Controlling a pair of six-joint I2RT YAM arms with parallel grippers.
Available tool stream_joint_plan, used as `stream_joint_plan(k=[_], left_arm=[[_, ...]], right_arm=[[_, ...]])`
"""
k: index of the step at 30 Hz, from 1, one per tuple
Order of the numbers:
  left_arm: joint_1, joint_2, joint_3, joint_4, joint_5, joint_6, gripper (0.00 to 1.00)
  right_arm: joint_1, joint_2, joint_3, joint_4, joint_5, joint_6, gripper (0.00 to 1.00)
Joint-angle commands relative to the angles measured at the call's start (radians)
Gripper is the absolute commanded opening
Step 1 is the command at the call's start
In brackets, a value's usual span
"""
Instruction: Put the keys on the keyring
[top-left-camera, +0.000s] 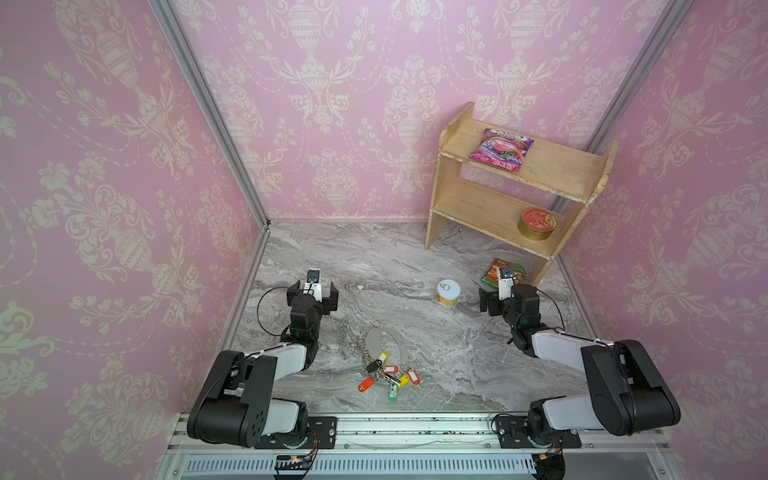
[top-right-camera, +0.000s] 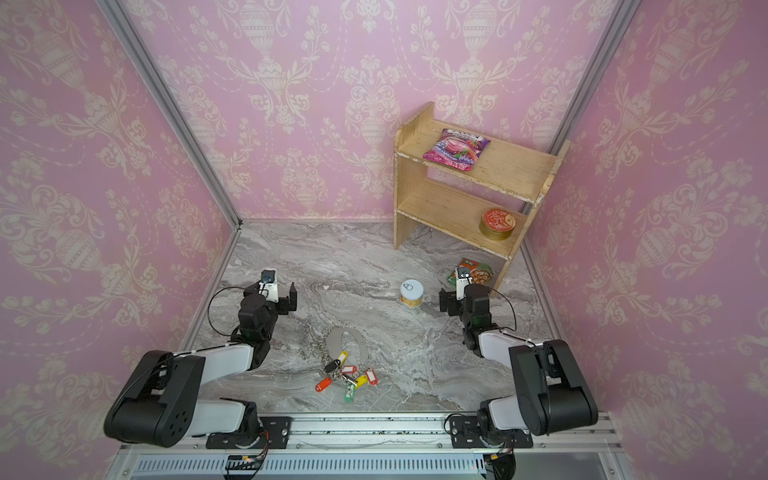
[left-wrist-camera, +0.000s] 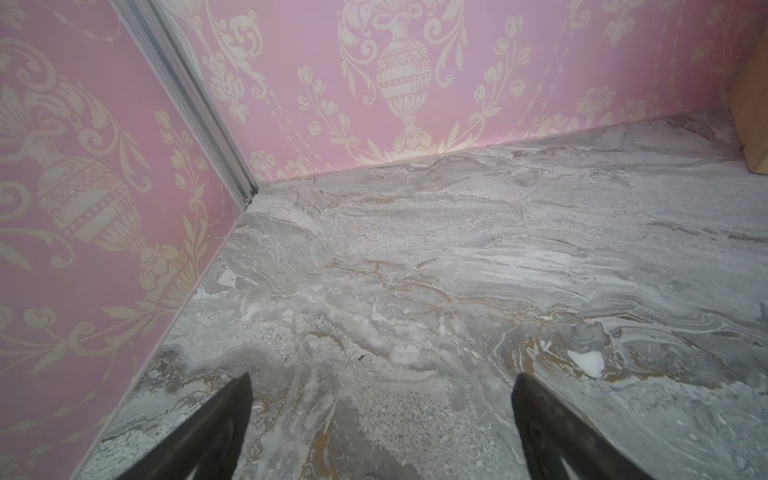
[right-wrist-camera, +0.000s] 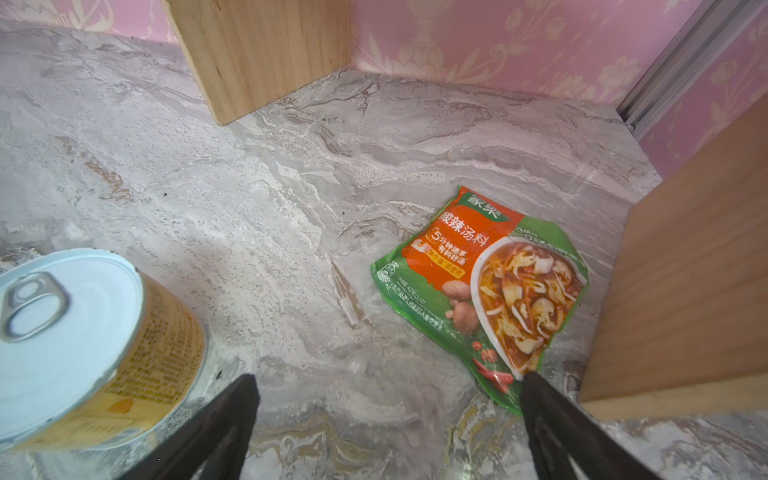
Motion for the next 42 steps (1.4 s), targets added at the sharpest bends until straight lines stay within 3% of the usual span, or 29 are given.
stream_joint_plan(k=[1, 6, 15, 17, 23, 42], left_arm=[[0.027, -0.003, -0.027, 0.095, 0.050, 0.001, 0.99], [0.107, -0.020, -0.016, 0.054, 0.107, -0.097, 0.99], [0.121, 0.008, -0.013, 0.002, 0.120, -0.120, 0.99], [0.122, 0.049, -0.034, 0.064, 0.118, -0.121, 0.99], [0.119, 0.311, -0.121, 0.483, 0.101, -0.116, 0.99], [0.118, 0.328, -0.108, 0.483, 0.097, -0.115, 0.99]], right_arm=[[-0.009, -0.007, -0.031, 0.102, -0.020, -0.006, 0.99], [-0.039, 0.027, -0.067, 0.195, -0.075, 0.010, 0.99], [-0.047, 0.065, -0.080, 0.248, -0.100, 0.006, 1.00], [-0.047, 0.067, -0.080, 0.250, -0.102, 0.006, 1.00], [-0.050, 0.077, -0.073, 0.246, -0.099, 0.008, 1.00], [-0.055, 0.086, -0.038, 0.195, -0.079, 0.026, 1.00]])
